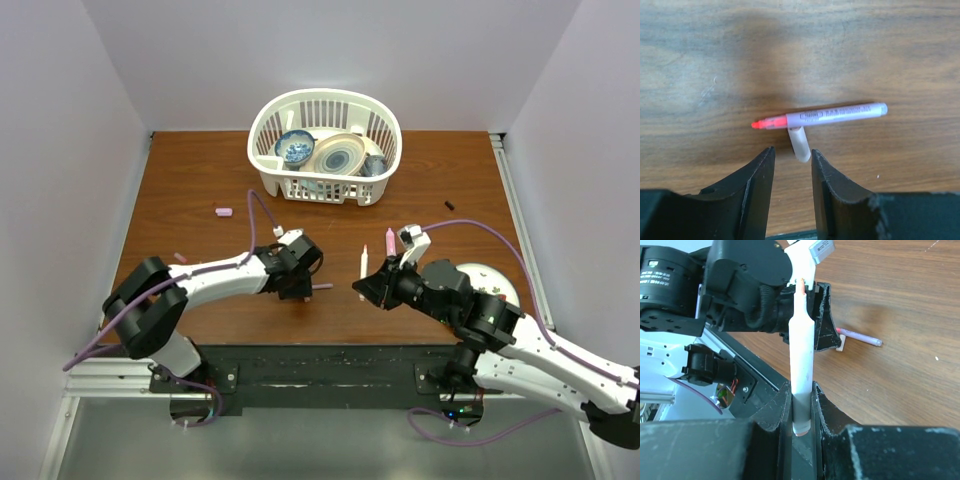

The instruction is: Insert the pens into the pen caps

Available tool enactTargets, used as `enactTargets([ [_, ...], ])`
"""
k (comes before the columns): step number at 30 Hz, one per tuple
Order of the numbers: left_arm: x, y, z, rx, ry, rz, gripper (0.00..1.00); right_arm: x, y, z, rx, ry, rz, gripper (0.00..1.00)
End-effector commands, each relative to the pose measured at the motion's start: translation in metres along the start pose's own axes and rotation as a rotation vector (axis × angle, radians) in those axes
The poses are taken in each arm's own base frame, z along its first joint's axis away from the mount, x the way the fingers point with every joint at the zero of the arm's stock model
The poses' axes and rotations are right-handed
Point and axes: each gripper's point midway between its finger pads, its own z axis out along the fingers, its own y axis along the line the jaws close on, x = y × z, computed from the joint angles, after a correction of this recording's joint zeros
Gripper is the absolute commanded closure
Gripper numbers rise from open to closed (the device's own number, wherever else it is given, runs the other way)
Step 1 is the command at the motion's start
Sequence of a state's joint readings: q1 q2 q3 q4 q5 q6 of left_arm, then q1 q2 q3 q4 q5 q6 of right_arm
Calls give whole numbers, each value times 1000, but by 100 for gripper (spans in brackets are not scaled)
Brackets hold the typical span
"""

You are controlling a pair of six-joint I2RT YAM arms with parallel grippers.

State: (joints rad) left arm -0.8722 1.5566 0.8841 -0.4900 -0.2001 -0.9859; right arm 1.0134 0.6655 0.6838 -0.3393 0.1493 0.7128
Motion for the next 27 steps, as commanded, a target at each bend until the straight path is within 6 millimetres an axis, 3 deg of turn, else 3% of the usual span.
enactTargets([
  [1, -17, -11, 3, -24, -47, -1, 61, -5, -5, -2, 24, -29, -21, 100],
  [7, -15, -4, 10, -67, -34, 11, 68, -4, -8, -3, 30, -28, -26, 100],
  [16, 11, 21, 19, -125, 15, 20, 76, -4, -8, -5, 28, -30, -29, 100],
  [24, 17, 21, 22, -126, 28, 44, 77, -2, -6, -3, 17, -21, -19, 100],
  [27, 18, 23, 22, -135, 35, 51, 85, 0, -6, -3, 14, -15, -20, 100],
])
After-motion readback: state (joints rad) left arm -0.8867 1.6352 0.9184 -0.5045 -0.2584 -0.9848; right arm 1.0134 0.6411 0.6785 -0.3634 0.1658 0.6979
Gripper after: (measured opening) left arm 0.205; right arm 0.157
